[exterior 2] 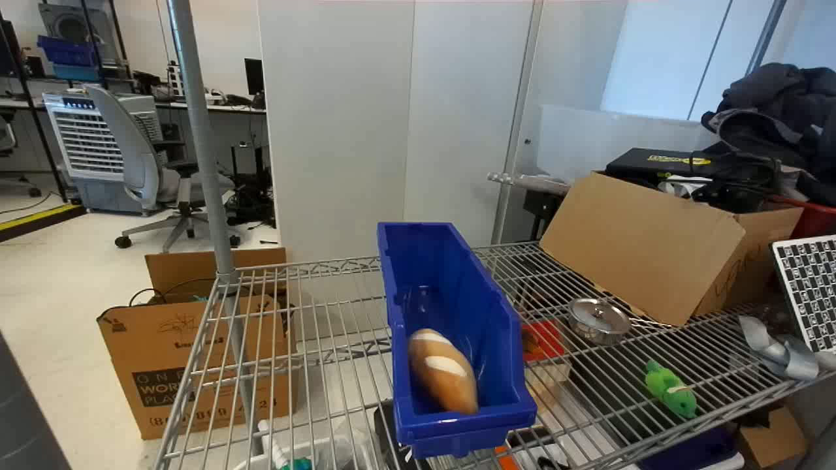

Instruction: Uncover the pan and put the lid on the rack

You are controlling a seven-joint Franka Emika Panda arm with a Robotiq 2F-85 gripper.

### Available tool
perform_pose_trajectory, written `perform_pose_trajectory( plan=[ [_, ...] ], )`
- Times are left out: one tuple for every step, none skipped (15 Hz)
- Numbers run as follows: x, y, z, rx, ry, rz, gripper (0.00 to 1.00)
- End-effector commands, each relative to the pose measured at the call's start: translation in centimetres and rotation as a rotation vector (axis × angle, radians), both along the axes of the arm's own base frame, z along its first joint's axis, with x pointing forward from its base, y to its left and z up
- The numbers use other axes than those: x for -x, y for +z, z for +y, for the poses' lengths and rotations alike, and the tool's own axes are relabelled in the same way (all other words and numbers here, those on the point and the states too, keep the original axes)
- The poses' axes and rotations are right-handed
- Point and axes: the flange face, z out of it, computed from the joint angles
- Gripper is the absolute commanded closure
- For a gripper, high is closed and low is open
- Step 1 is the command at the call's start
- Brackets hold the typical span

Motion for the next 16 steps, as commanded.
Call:
perform_pose_trajectory(
  plan=[
    [0.0, 0.1, 0.0, 0.0, 0.0, -0.001, 0.0],
    [0.0, 0.2, 0.0, 0.0, 0.0, -0.002, 0.0],
    [0.0, 0.2, 0.0, 0.0, 0.0, -0.002, 0.0],
    [0.0, 0.2, 0.0, 0.0, 0.0, -0.002, 0.0],
    [0.0, 0.2, 0.0, 0.0, 0.0, -0.002, 0.0],
    [0.0, 0.2, 0.0, 0.0, 0.0, -0.002, 0.0],
    [0.0, 0.2, 0.0, 0.0, 0.0, -0.002, 0.0],
    [0.0, 0.2, 0.0, 0.0, 0.0, -0.002, 0.0],
    [-1.1, -0.5, -0.3, 0.007, -0.012, 0.015, 0.0],
    [-2.3, -1.2, -0.6, 0.006, -0.029, 0.021, 0.0],
    [-3.4, -2.1, -0.9, 0.017, -0.032, 0.031, 0.0],
    [-5.0, -3.4, -1.2, 0.019, -0.043, 0.038, 0.0],
    [-6.5, -4.5, -1.4, 0.018, -0.056, 0.037, 0.0],
    [-8.4, -6.0, -1.5, 0.018, -0.062, 0.016, 0.0],
    [-10.3, -7.9, -1.4, 0.013, -0.068, -0.002, 0.0],
    [-11.9, -9.8, -1.4, 0.014, -0.075, -0.004, 0.0]
  ],
)
